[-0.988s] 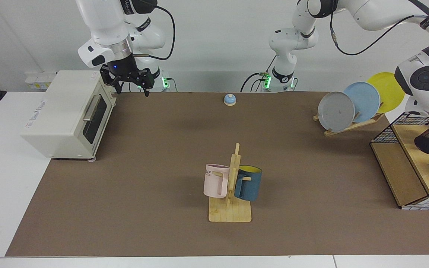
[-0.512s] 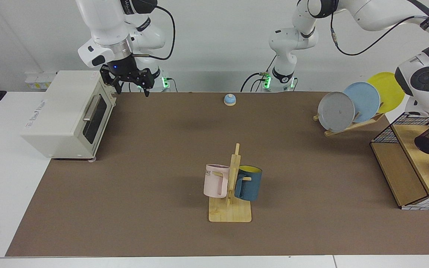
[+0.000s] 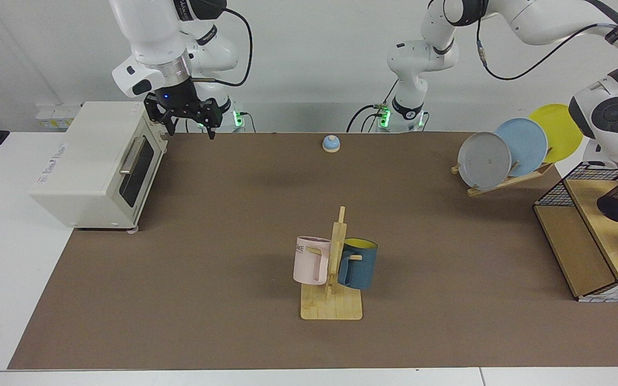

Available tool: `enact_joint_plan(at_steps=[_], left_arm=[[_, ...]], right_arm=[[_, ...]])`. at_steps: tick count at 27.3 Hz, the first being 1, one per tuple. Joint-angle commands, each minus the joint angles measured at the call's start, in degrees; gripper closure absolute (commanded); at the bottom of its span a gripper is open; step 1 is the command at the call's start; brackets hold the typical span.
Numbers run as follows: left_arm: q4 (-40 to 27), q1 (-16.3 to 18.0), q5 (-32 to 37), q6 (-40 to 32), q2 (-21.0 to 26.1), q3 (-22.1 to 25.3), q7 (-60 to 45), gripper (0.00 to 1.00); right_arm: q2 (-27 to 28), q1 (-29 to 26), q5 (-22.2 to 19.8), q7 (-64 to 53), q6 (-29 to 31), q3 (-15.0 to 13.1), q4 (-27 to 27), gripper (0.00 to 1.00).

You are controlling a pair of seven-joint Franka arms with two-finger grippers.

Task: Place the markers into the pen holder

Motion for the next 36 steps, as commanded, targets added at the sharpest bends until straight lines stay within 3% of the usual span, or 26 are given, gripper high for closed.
enact_joint_plan(at_steps=[1,7,16,36], left_arm=[[-0.9,0.3,-0.4,1.5,-0.4,0.2,-0.6,1.0],[-0.8,0.3,-2.1,1.5,-0.4,0.3,-0.6,1.0],[-0.7,0.4,-2.1,1.5,-0.4,0.4,-0.6,0.72],[0.0,0.4,-2.1,0.4,-1.0,0.7,-0.3,0.63]], right_arm=[[-1.0,-1.0,1.2,0.6,0.6,0.6,-1.1,0.0],[-1.0,-1.1,1.2,0.6,0.6,0.6,-1.1,0.0],[-1.0,-1.0,1.2,0.6,0.6,0.6,-1.1,0.0],[-1.0,-1.0,1.2,0.6,0.7,0.6,-1.1,0.0]])
